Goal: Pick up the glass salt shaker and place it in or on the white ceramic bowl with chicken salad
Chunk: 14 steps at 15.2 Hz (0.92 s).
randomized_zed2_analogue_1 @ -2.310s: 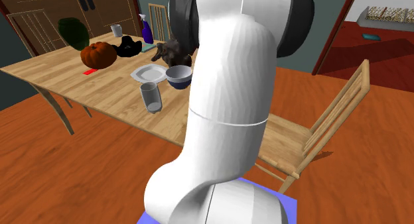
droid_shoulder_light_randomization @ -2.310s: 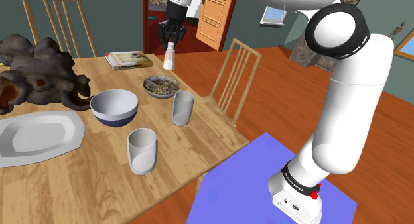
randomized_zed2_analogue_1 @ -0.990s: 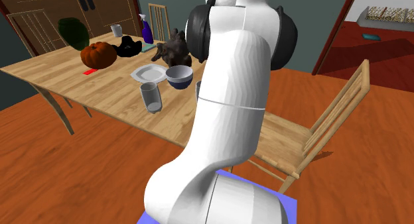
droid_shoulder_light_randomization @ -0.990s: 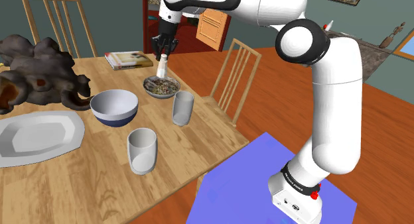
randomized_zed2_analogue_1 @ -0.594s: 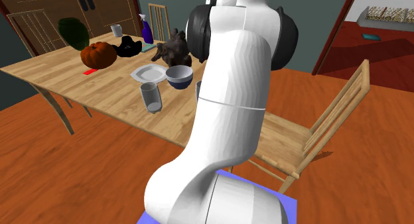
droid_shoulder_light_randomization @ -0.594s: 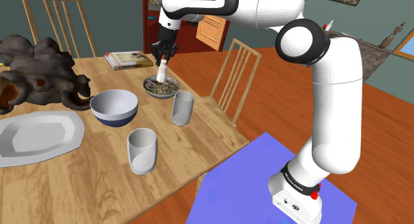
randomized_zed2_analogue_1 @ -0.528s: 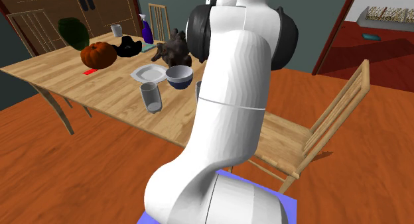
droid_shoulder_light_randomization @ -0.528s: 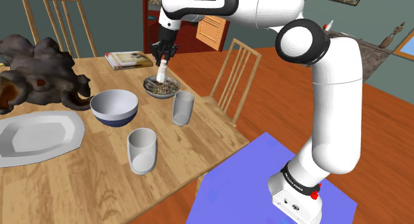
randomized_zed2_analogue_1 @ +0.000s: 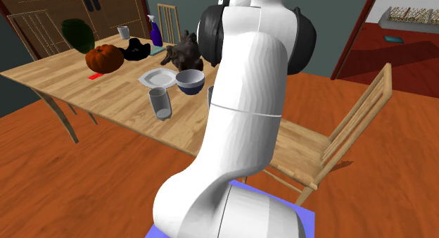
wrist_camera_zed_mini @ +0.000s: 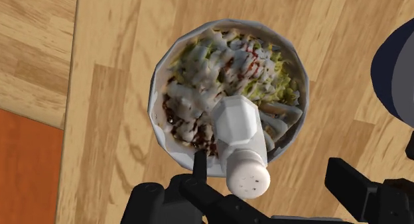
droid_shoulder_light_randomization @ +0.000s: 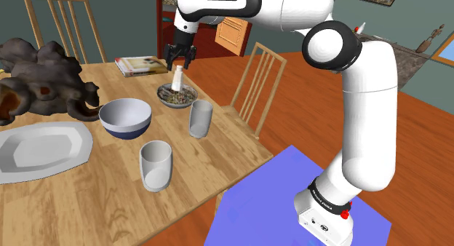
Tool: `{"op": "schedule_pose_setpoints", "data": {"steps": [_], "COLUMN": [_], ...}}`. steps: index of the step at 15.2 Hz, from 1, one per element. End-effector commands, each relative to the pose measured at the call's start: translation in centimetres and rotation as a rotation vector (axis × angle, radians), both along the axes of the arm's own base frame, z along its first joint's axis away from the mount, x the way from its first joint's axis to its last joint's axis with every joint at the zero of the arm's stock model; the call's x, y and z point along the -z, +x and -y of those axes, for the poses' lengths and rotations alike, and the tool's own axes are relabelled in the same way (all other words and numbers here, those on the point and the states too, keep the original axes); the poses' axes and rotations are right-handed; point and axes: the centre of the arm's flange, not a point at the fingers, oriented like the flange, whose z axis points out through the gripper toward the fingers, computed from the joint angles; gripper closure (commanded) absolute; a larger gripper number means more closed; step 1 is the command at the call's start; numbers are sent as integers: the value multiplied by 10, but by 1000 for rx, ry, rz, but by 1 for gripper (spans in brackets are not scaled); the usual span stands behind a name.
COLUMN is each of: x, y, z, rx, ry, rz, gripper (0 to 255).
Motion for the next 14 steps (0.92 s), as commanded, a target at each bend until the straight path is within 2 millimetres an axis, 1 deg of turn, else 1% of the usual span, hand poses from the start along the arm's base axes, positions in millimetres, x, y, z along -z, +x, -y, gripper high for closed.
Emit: {"op": "schedule_pose_setpoints", "data": {"steps": [1, 2, 5, 6, 14], "x": [0, 0, -39, -49, -49], "y": [0, 0, -1, -2, -2], "z": [0, 0, 5, 7, 7], "rx": [0, 0, 0, 0, 0], "ry": [0, 0, 0, 0, 0], "rz": [0, 0, 0, 0, 0], "gripper": [0, 0, 0, 0, 0]}}
